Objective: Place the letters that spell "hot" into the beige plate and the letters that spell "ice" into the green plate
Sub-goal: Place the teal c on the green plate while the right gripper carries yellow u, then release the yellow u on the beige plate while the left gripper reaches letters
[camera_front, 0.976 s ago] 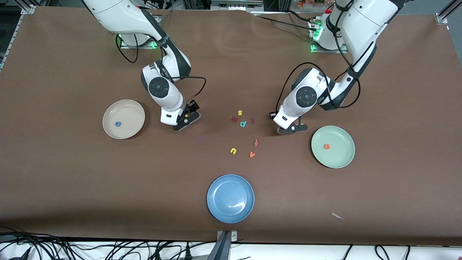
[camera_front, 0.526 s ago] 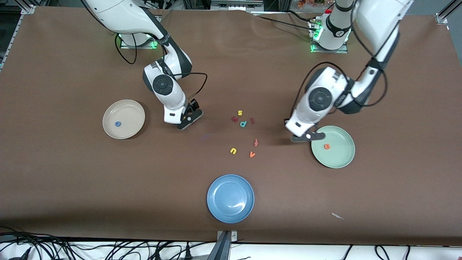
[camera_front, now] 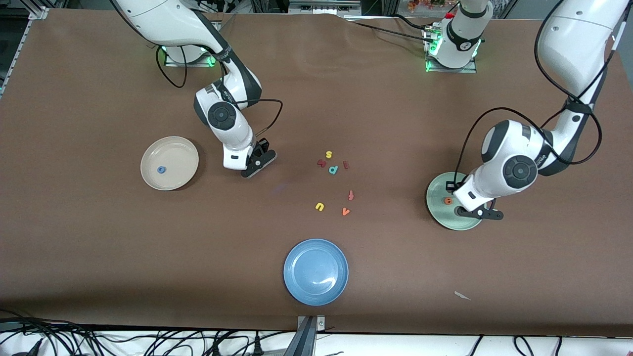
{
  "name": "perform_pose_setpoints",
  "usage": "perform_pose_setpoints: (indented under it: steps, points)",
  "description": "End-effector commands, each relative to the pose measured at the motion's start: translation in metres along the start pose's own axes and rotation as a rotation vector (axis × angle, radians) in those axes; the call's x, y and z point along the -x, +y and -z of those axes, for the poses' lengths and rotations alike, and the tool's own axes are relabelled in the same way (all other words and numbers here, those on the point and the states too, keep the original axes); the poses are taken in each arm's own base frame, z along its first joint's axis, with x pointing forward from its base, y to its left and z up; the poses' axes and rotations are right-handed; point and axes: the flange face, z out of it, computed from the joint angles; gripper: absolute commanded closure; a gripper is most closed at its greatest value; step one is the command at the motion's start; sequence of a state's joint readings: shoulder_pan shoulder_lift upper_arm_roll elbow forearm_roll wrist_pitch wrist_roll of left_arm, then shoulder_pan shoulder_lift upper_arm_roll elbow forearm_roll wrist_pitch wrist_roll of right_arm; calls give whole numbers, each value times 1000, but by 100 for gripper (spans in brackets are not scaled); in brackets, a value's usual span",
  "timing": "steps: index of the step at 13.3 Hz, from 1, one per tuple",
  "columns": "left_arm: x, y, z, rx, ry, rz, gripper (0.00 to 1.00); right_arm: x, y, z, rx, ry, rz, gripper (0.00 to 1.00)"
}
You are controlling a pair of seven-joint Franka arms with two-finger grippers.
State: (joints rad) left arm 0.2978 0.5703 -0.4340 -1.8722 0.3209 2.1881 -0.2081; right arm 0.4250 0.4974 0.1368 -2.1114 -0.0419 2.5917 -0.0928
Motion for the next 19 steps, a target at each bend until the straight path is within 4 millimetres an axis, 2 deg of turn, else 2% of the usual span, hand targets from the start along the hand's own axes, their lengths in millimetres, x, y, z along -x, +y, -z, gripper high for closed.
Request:
perform_pose_setpoints:
  steps: [1, 2, 3, 4, 5, 6, 7, 8, 10, 11, 12, 13, 14, 15, 16, 17, 19]
  points:
    - [-2, -17, -19, -19, -19, -21, 75, 7, -4, -5, 1, -3, 13, 91]
    - [0, -17, -22, -19, -29, -22, 52, 7, -4, -5, 1, -4, 13, 96]
    - [3, -15, -20, -24, -33, -27, 27, 6, -4, -3, 1, -3, 13, 96]
    - [4, -13, -8, -32, -25, -28, 3, 3, -2, 3, 3, 3, 6, 96]
    - [3, -3, 7, -30, -8, -27, 0, 0, 4, 17, 10, 8, -23, 96]
    - [5, 18, 22, -30, -7, -44, 0, -4, 21, 34, 20, -11, -53, 96]
    - [8, 37, 36, -32, -5, -36, 0, -8, 43, 61, 29, -44, -99, 96]
    - [11, 68, 63, -27, 39, -49, 0, -10, 65, 88, 38, -83, -139, 96]
    - [13, 122, 100, 12, 104, -29, 0, 6, 119, 121, 50, -187, -266, 96]
    - [17, 146, 100, 26, 102, -22, 2, 21, 149, 128, 57, -211, -312, 96]
    - [22, 172, 91, 31, 86, -14, 4, 36, 173, 131, 63, -224, -356, 96]
    - [27, 195, 85, 34, 76, 22, 5, 50, 189, 127, 61, -259, -390, 96]
    - [31, 215, 75, 43, 59, 81, 13, 66, 202, 115, 60, -288, -421, 96]
    - [33, 236, 67, 53, 44, 147, 14, 86, 214, 98, 57, -315, -453, 96]
    - [40, 263, 53, 50, 28, 174, 26, 99, 219, 83, 60, -315, -469, 96]
    - [42, 285, 50, 62, 32, 209, 31, 108, 220, 68, 59, -327, -474, 96]
    - [44, 315, 38, 100, 27, 251, 34, 116, 225, 51, 56, -358, -486, 96]
